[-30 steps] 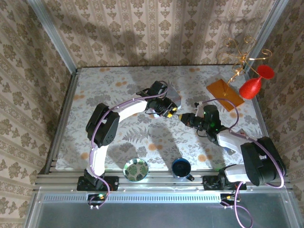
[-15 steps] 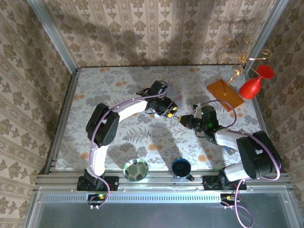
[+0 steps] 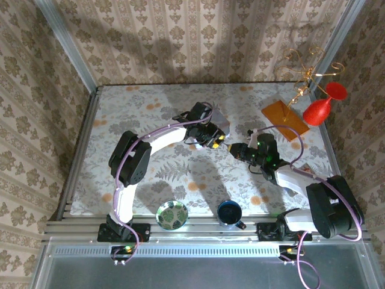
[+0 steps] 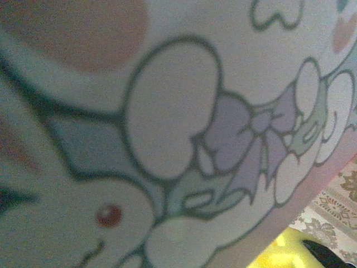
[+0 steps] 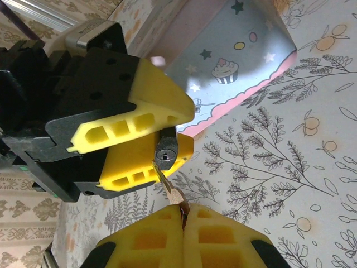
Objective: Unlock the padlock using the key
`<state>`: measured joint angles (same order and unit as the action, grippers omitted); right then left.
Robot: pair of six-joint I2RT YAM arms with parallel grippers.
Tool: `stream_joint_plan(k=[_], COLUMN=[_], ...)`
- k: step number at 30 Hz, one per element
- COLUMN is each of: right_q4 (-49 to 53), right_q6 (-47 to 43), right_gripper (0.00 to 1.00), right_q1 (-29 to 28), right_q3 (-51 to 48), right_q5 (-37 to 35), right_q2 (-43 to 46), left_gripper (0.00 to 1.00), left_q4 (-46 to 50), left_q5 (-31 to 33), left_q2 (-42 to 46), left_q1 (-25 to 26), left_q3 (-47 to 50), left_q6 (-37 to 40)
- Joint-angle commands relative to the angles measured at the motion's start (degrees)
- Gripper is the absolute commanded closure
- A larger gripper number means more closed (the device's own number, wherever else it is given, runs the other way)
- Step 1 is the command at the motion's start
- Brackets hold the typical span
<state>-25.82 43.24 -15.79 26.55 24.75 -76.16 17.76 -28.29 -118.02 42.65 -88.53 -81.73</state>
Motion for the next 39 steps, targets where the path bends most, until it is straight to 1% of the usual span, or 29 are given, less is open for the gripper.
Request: stream_joint_plan(k=[1, 25, 39], right_q4=[1.65, -1.61, -2.13], right_q6=[-0.13, 1.49, 1.39], right_gripper=[1.0, 1.0, 1.0], right_q1=[-0.34, -1.76, -1.68], right_q3=[0.09, 1.0, 0.52], right_q5=[-1.71, -2.25, -2.51], right_q2=[0.74, -2.59, -1.62], left_gripper=[1.0, 1.0, 1.0], left_q4=[2.54, 2.35, 2.28], left_q5=[-7.74, -7.83, -8.01], left_q2=[-2.13, -2.33, -2.39], left_q1=[0.4, 0.76, 0.63], left_q3=[1.53, 1.32, 1.29], left_q6=[-5.96, -6.15, -6.16])
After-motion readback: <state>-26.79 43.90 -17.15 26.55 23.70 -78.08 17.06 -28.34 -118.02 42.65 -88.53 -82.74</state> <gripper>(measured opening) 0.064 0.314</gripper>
